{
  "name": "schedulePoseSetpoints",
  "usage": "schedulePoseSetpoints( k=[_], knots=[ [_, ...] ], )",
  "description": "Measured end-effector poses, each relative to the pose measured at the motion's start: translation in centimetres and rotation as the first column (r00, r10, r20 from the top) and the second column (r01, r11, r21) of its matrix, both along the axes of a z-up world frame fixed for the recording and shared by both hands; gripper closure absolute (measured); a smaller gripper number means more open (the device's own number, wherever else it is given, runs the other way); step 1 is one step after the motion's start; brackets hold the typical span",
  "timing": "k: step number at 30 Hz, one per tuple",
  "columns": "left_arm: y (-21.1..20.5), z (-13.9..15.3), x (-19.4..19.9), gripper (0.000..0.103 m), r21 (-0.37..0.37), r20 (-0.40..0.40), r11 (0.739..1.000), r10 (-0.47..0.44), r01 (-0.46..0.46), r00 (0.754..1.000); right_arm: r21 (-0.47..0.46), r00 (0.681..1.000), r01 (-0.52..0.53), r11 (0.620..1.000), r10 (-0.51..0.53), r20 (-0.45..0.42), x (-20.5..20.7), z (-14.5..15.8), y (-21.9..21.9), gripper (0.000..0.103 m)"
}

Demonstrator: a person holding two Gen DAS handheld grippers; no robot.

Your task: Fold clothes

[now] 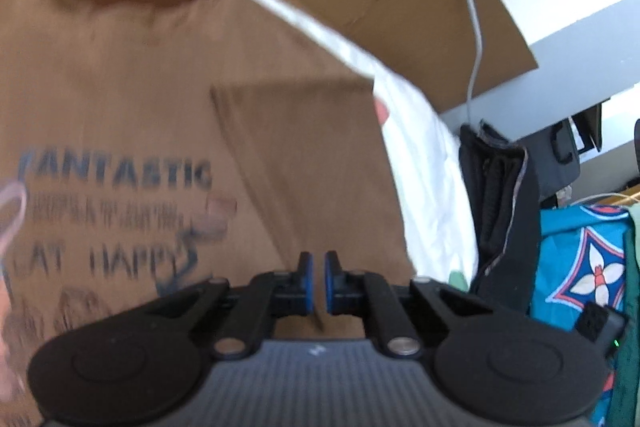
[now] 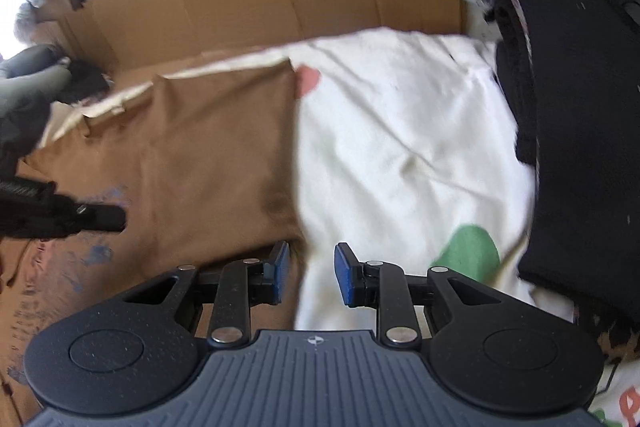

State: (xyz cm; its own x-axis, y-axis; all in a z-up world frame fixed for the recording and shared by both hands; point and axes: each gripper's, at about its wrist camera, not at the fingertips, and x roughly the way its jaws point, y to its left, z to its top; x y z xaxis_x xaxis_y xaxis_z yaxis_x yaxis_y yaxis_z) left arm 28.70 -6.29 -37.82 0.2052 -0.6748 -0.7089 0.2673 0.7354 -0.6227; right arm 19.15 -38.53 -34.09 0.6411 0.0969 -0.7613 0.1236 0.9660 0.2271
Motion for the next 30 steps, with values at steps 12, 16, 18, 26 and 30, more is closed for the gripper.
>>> schedulePoseSetpoints(
  k=[12,16,18,26,30],
  knots=[
    [-3.7,0.2,4.7,0.098,0.079,0.141,0.991,-0.123,0.112,0.982,-0.019,0.995,-0.097,0.995,0.098,0.036,3.9,0.0,3.0,0.092],
    [-3.6,-1.9,6.5,0.101,0.188,0.148,0.979,-0.106,0.077,0.983,-0.024,0.995,-0.100,0.995,0.100,0.002,5.4,-1.4,3.6,0.093],
    [-2.9,-2.5,7.5,0.100,0.165,0.144,0.984,-0.092,0.068,0.985,-0.007,0.997,-0.070,0.998,0.070,-0.030,5.6,-2.4,3.2,0.096],
    [-1.8,-0.8,8.1,0.099,0.168,0.193,0.985,-0.066,0.033,0.979,0.016,0.997,-0.072,0.997,0.073,-0.034,2.9,-1.9,2.4,0.097],
    [-2.5,0.4,6.6,0.099,0.131,0.190,0.989,-0.100,0.076,0.977,0.016,0.998,-0.065,0.998,0.065,0.028,2.9,-0.4,2.4,0.097]
  ],
)
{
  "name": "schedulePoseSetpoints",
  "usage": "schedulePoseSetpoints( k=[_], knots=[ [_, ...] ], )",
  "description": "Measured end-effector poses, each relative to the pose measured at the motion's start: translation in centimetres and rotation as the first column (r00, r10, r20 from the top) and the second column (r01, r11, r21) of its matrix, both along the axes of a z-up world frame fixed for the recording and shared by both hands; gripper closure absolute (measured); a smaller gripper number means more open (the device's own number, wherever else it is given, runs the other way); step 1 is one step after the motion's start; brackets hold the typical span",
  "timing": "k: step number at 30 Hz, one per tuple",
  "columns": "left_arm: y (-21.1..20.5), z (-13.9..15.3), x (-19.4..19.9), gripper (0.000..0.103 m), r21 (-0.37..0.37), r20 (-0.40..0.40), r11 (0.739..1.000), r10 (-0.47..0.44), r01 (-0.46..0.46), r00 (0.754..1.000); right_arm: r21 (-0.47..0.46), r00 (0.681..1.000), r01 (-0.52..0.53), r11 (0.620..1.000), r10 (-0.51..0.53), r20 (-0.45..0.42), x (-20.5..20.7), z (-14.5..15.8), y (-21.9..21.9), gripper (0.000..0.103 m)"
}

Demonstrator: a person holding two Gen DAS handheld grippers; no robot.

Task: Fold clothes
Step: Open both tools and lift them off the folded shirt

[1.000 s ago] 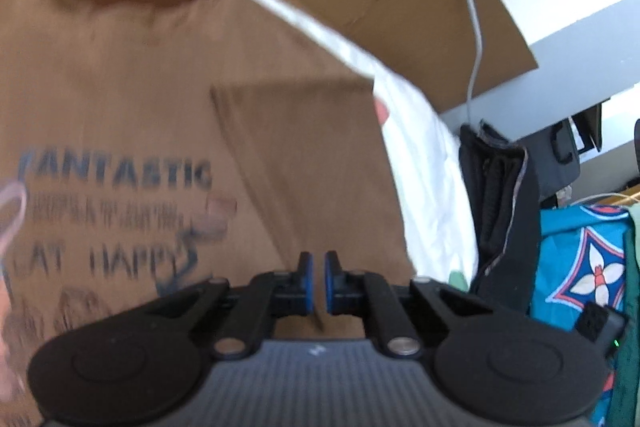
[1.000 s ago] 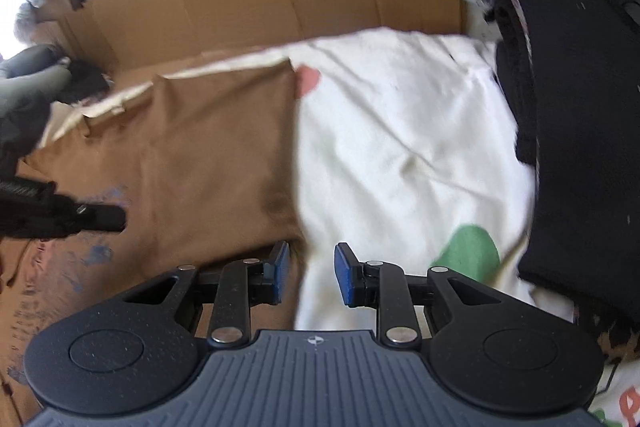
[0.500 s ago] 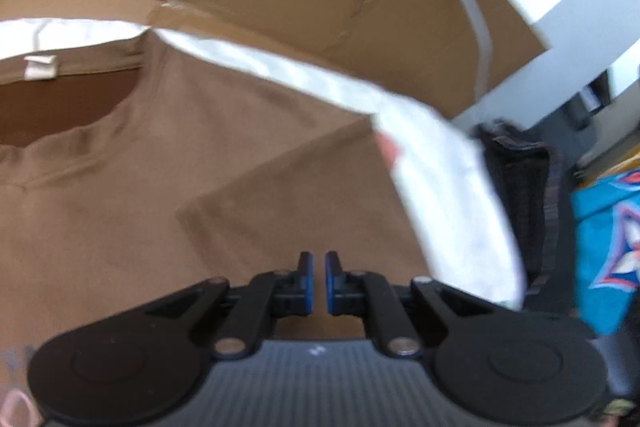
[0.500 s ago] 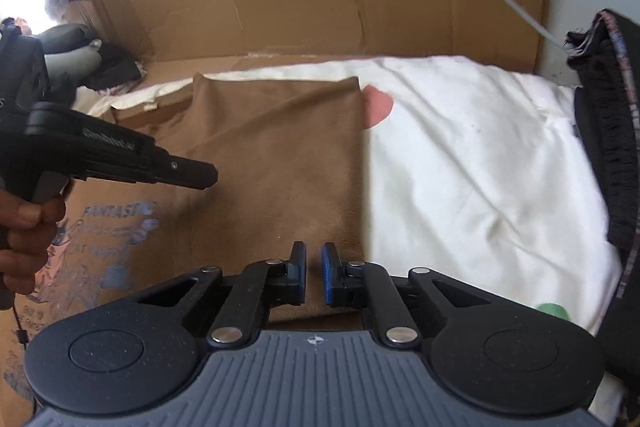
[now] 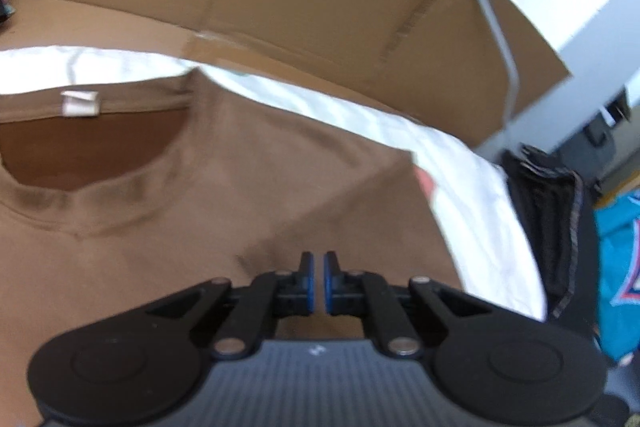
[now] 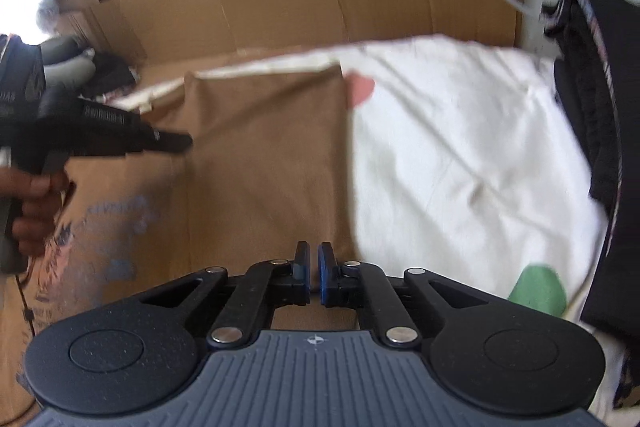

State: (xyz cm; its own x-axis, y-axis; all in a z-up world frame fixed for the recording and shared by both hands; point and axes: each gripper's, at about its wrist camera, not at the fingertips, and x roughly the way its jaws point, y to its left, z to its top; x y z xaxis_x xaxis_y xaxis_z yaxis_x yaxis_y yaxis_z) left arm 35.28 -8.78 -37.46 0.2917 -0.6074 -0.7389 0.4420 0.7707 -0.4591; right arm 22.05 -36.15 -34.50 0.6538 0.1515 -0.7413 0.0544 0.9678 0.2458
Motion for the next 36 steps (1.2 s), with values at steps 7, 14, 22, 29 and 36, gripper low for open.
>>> schedulePoseSetpoints(
  k=[7,14,22,29,36],
  knots=[
    [-2.0,-0.5,-4.0,0.098,-0.030,-0.030,0.992,-0.121,0.120,0.992,0.013,1.000,0.021,1.000,-0.022,0.010,1.3,-0.6,0.4,0.097],
    [-2.9,-1.7,-7.8,0.077,0.008,0.028,0.963,-0.271,0.271,0.962,0.015,0.998,-0.058,0.998,0.059,-0.014,0.3,-2.1,2.0,0.090],
    [-3.1,0.5,-8.9,0.070,0.114,0.051,0.947,-0.308,0.301,0.950,-0.011,0.992,-0.113,0.994,0.112,-0.066,-0.1,-0.9,2.7,0.069],
    [0.7,6.1,-9.1,0.053,0.130,0.057,0.958,-0.264,0.255,0.963,-0.025,0.958,-0.248,0.968,0.241,-0.153,-1.0,4.6,3.3,0.053],
    [6.5,14.0,-10.6,0.051,0.162,0.121,0.977,-0.161,0.140,0.980,-0.057,0.931,-0.332,0.941,0.318,-0.177,-0.8,10.3,3.8,0.051]
  ],
)
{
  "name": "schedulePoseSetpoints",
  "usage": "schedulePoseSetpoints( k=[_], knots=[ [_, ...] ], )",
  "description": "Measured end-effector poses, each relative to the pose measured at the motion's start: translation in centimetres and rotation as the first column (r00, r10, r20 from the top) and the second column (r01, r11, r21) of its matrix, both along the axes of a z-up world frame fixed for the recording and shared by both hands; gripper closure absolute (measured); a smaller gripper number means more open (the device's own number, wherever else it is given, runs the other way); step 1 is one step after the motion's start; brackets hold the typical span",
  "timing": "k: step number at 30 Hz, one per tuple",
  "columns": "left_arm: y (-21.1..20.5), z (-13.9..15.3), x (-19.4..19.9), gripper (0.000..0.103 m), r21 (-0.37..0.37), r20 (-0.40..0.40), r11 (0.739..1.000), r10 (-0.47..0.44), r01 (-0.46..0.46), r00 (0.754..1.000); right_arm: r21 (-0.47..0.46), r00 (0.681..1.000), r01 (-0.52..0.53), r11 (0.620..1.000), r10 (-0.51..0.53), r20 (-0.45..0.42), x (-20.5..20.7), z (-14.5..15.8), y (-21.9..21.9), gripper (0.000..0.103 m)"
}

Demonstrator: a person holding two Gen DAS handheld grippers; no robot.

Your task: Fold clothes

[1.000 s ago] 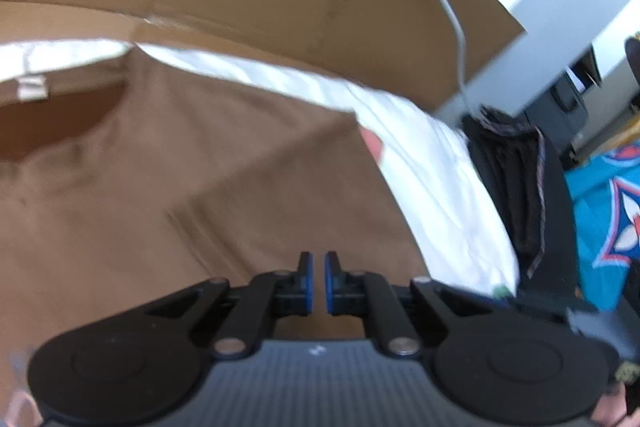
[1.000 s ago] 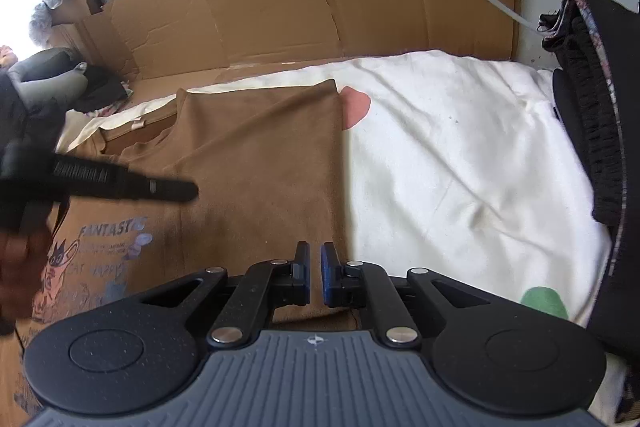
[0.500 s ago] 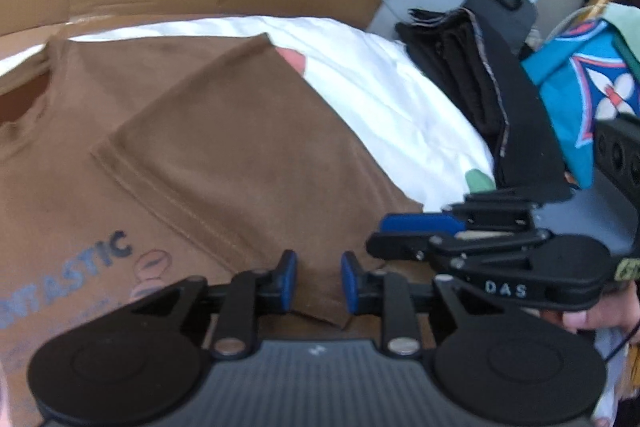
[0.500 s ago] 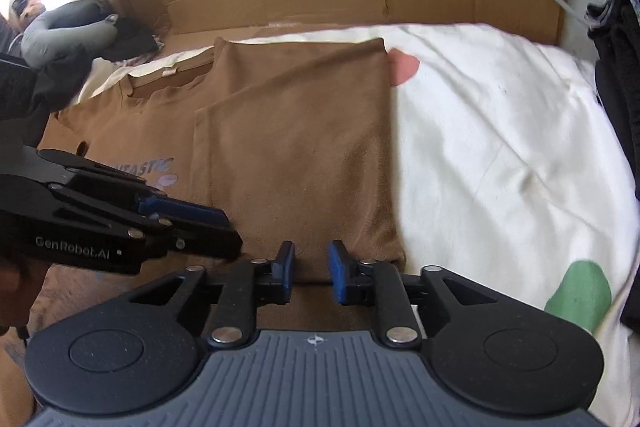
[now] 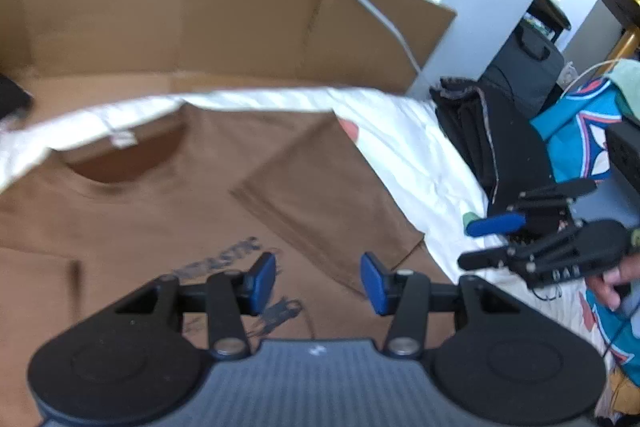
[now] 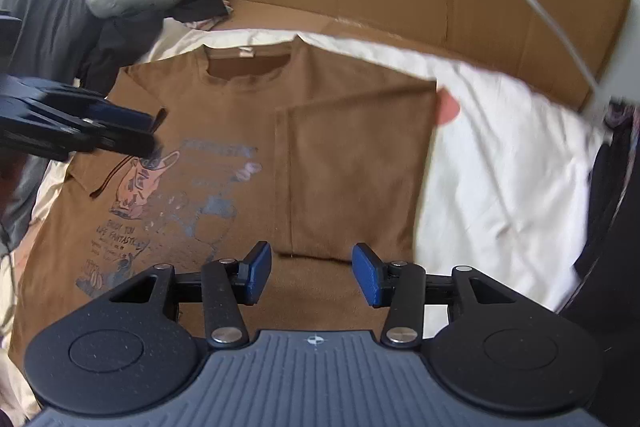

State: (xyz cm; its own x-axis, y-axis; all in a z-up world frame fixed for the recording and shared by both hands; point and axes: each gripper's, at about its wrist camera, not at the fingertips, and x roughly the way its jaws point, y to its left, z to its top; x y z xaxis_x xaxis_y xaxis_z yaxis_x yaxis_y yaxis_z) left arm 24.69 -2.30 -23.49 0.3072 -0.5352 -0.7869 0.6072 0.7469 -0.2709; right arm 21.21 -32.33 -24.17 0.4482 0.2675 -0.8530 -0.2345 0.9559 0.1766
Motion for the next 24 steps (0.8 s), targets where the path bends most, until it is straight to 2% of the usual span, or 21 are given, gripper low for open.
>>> schedulePoseSetpoints(
  k=[3,5,9,11,15,19,21,24],
  knots=[
    [2.9,3.9,-1.1,0.038,-0.010,0.014,0.999,0.034,-0.034,0.999,0.008,1.000,0.008,1.000,-0.008,-0.022,0.0,3.4,0.8,0.046],
    [4.6,6.6,-1.8,0.026,-0.018,0.020,0.998,0.062,-0.061,0.998,0.023,0.999,0.028,0.999,-0.027,-0.029,-0.3,6.3,1.2,0.032],
    [7.9,11.7,-3.4,0.010,-0.022,0.034,0.985,0.173,-0.173,0.984,0.019,0.997,0.079,0.997,-0.079,-0.005,-2.0,11.9,1.8,0.018],
    [9.3,13.8,-4.2,0.003,-0.012,0.041,0.979,0.201,-0.201,0.979,0.007,0.997,0.071,0.997,-0.071,0.019,-3.1,14.5,2.2,0.009],
    [11.6,17.9,-6.4,0.002,-0.010,0.058,0.973,0.231,-0.231,0.971,0.026,0.990,0.121,0.992,-0.123,0.070,-5.5,19.2,1.9,0.004],
    [13.6,21.7,-8.8,0.002,-0.026,0.088,0.965,0.263,-0.261,0.961,0.117,0.966,0.235,0.965,-0.245,0.079,-7.8,22.9,0.4,0.001],
    [14.5,23.2,-10.0,0.002,-0.038,0.093,0.957,0.291,-0.288,0.952,0.148,0.961,0.249,0.957,-0.263,0.089,-9.0,24.7,-0.2,0.001],
    [15.5,25.0,-11.9,0.002,-0.052,0.065,0.943,0.333,-0.330,0.941,0.174,0.944,0.288,0.942,-0.309,0.115,-11.1,27.3,-1.1,0.001]
  ],
)
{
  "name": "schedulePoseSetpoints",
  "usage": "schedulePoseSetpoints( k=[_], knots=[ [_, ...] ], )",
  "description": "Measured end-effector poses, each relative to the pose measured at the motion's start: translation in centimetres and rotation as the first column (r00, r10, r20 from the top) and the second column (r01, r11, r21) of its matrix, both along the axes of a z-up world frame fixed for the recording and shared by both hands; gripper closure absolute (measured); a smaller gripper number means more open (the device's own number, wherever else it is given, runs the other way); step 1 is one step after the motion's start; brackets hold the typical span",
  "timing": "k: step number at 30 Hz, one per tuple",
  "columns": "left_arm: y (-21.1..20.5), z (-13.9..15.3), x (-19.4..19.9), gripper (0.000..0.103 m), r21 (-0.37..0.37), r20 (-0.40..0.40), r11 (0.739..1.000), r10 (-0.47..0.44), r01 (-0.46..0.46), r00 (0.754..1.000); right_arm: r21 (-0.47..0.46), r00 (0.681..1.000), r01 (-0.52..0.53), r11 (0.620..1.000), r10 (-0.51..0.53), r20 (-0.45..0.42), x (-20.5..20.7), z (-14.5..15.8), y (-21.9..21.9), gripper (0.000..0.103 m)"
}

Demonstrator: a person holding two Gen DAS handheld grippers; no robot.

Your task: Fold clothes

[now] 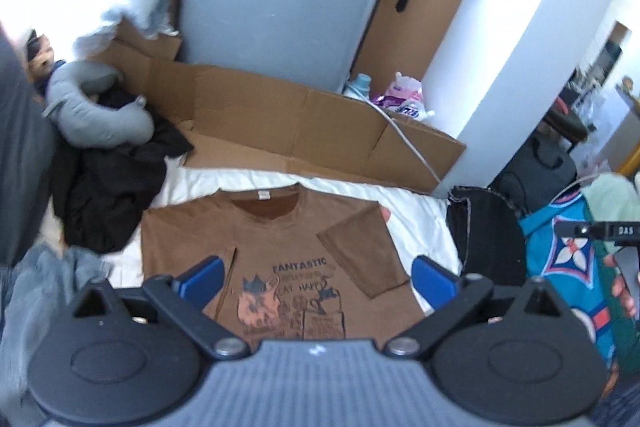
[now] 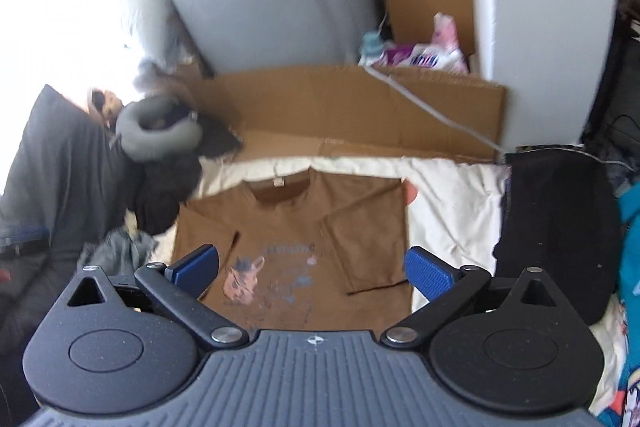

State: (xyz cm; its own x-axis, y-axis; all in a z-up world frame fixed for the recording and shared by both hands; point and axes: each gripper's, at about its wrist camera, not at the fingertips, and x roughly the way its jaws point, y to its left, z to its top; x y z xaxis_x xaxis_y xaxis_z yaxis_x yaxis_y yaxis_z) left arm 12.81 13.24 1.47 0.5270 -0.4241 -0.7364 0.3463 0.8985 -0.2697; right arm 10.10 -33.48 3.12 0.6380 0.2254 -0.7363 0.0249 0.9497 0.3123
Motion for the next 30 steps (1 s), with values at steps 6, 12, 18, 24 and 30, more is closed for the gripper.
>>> schedulePoseSetpoints(
  k=[6,12,18,24,30],
  knots=[
    [2.0,3.3,-3.1,0.001,0.018,-0.009,0.999,0.039,-0.039,0.999,0.044,0.997,0.060,0.997,-0.062,0.051,-4.0,4.0,-1.3,0.001],
    [4.4,5.5,-5.7,0.000,-0.007,0.016,0.996,0.093,-0.092,0.996,0.023,0.994,0.052,0.998,-0.054,0.094,-6.9,6.6,-1.1,0.001],
    [7.2,7.0,-8.6,0.000,-0.005,0.026,0.980,0.199,-0.199,0.980,0.009,0.991,0.021,1.000,-0.022,0.128,-8.9,8.1,-1.6,0.001],
    [8.7,7.6,-10.3,0.000,0.053,0.005,0.966,0.253,-0.253,0.968,0.001,0.994,-0.024,1.000,0.024,0.103,-12.0,6.3,-2.3,0.001],
    [9.1,7.2,-12.4,0.000,0.066,0.007,0.947,0.314,-0.314,0.949,0.026,0.994,-0.007,1.000,0.004,0.106,-14.6,4.9,-3.6,0.001]
  ],
)
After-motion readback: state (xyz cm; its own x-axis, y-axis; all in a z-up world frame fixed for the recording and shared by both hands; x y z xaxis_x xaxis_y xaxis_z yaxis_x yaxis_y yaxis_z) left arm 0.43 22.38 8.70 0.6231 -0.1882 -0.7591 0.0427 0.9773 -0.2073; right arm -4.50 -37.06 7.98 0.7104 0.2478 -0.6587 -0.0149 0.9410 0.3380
